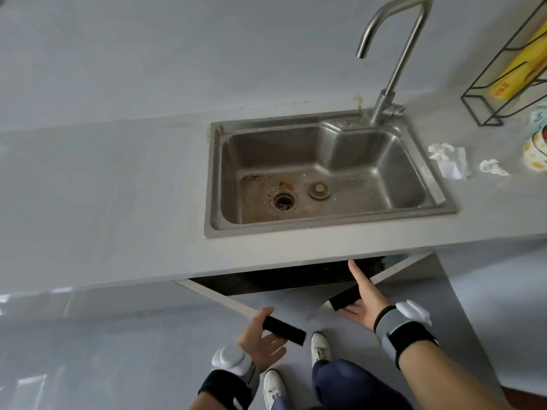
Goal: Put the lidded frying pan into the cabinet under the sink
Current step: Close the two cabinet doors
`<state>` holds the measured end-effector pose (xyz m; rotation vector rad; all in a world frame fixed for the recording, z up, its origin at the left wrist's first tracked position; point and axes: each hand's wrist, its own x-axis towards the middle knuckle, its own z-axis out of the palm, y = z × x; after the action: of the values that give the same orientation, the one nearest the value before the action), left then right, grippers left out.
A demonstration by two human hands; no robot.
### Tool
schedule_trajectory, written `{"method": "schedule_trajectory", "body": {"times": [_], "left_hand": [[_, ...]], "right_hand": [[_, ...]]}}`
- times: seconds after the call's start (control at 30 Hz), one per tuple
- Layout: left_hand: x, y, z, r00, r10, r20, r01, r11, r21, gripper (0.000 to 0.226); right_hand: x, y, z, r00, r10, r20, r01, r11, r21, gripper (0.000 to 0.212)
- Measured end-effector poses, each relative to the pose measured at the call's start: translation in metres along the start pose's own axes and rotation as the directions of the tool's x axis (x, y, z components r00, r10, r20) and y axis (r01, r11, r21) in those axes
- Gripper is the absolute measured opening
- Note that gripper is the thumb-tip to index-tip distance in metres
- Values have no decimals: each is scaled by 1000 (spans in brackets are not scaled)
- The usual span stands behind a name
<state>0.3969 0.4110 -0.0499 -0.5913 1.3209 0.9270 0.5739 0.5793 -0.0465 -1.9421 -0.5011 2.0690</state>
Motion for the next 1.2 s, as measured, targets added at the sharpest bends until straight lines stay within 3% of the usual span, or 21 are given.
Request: {"method": "schedule_trajectory", "body": {"times": [0.07, 0.2, 0.37, 0.57, 0.7, 0.9, 1.1, 1.2], "left_hand": [[2, 14, 17, 1000, -7, 12, 7, 999, -50, 49], [10, 44, 40, 996, -80, 50, 89, 970, -227, 68], [15, 62, 61, 984, -111, 141, 159, 903, -400, 61], [24, 78, 75, 977, -145, 156, 204, 852, -482, 64], [36, 76, 79, 996, -53, 73, 80, 891, -447, 73], [40, 67, 81, 982, 183, 51, -151, 917, -369, 54], [34, 70, 85, 965, 259, 40, -226, 898, -378, 31], [34, 69, 87, 957, 285, 50, -244, 890, -386, 39]], "right_hand": [[0, -11, 7, 1000, 22, 12, -22, 1000, -11, 105], [6, -31, 20, 998, 68, 7, -68, 997, -22, 76], [17, -47, 34, 988, 152, -36, -153, 987, -41, 81], [31, -52, 38, 990, 124, -69, -128, 990, -51, 76], [41, -50, 37, 993, 107, -52, -109, 994, -30, 81], [51, -50, 35, 995, 98, -30, -95, 992, 83, 82], [57, -47, 38, 999, 50, 1, -50, 980, 191, 48], [58, -49, 39, 997, 72, 27, -76, 968, 240, 34]]}}
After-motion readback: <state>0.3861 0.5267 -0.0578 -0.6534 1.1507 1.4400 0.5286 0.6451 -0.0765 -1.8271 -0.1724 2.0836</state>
